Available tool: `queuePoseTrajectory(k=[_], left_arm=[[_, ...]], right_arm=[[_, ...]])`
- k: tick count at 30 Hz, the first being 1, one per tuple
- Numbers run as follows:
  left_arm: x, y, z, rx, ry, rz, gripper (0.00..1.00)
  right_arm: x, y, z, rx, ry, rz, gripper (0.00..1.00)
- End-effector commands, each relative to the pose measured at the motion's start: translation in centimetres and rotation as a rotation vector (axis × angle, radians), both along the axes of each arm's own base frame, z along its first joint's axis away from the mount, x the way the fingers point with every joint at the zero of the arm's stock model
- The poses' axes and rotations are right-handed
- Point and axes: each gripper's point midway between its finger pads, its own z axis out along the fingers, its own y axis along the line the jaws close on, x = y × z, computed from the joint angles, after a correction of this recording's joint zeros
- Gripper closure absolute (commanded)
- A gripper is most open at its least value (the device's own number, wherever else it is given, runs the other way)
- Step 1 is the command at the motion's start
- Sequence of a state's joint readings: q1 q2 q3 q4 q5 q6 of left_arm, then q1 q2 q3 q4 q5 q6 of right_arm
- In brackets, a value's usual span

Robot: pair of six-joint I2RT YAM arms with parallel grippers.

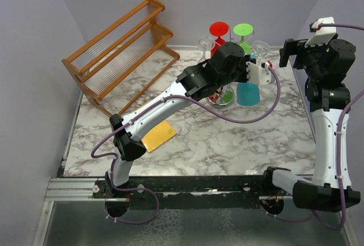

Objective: Place the wine glass upside down on the wine glass rack

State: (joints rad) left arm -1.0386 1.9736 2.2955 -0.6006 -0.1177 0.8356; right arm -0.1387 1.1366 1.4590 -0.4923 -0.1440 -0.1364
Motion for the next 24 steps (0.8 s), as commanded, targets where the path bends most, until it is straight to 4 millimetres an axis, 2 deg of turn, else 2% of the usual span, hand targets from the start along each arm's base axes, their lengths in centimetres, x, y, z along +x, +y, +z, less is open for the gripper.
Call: queuePoseTrajectory(k=[1,24], left_arm=[[-0.6,-1.6,0.5,-0.055,0.002,-0.036,0.88],[-2.6,-2.8,-1.7,-0.021,0.071,-0.111,0.79]], right_arm=[[-0.3,0.0,1.0,-0.016,-0.043,0.009,0.0],[-0.3,0.0,0.7,-0.019,-0.041,0.007,0.0]])
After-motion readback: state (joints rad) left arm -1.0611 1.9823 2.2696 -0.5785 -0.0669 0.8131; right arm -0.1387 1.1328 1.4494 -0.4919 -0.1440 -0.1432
